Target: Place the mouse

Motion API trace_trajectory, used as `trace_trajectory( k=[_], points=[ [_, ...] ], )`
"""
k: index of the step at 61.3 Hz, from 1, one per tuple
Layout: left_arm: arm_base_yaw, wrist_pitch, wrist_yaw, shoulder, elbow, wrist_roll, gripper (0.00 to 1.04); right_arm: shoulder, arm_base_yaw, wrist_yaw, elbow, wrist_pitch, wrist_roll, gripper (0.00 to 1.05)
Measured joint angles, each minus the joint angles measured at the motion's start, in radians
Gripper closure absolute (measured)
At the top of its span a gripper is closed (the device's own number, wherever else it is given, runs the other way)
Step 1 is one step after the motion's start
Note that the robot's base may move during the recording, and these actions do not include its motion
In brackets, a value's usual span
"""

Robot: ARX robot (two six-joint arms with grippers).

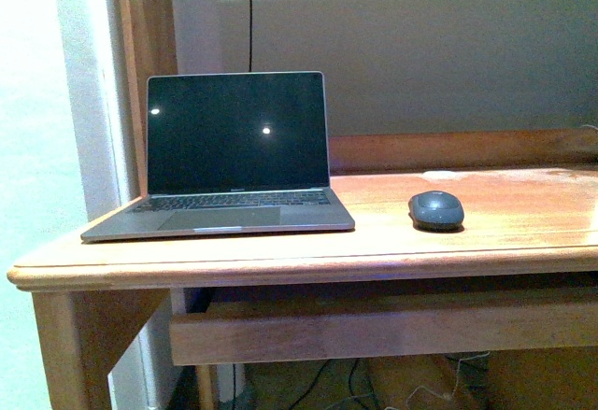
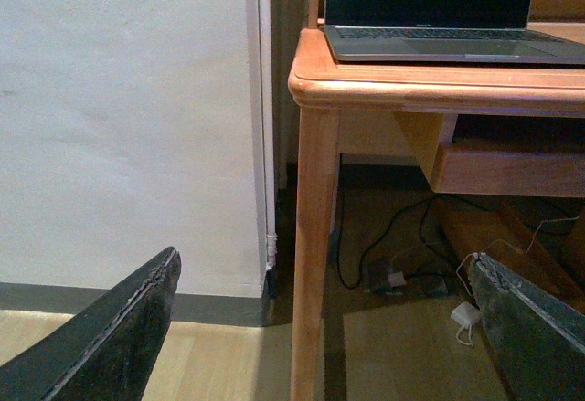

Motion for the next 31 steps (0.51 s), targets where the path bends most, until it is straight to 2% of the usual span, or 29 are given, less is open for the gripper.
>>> trace_trajectory(
  k=[3,5,8,12,20,24,26,31],
  points=[
    [0.0,0.0,0.0,0.0,0.0,0.0,0.08,-0.189,-0.048,-0.057,-0.034,-0.162,0.025,0.07],
    [0.0,0.0,0.0,0.0,0.0,0.0,0.08,-0.269,-0.055,-0.06,-0.042,-0.232,0.046,0.07],
    [0.0,0.0,0.0,0.0,0.0,0.0,0.08,-0.386,-0.03,-0.025,-0.055,-0.308,0.069,0.07],
    [0.0,0.0,0.0,0.0,0.0,0.0,0.08,-0.471,0.056,0.046,-0.058,-0.332,0.119,0.07],
    [0.0,0.0,0.0,0.0,0.0,0.0,0.08,-0.512,0.284,0.205,-0.113,-0.329,0.2,0.07],
    [0.0,0.0,0.0,0.0,0.0,0.0,0.08,-0.526,0.364,0.265,-0.141,-0.3,0.211,0.08],
    [0.0,0.0,0.0,0.0,0.0,0.0,0.08,-0.56,0.402,0.29,-0.183,-0.22,0.167,0.14],
    [0.0,0.0,0.0,0.0,0.0,0.0,0.08,-0.612,0.413,0.273,-0.224,-0.133,0.023,0.27]
  ],
)
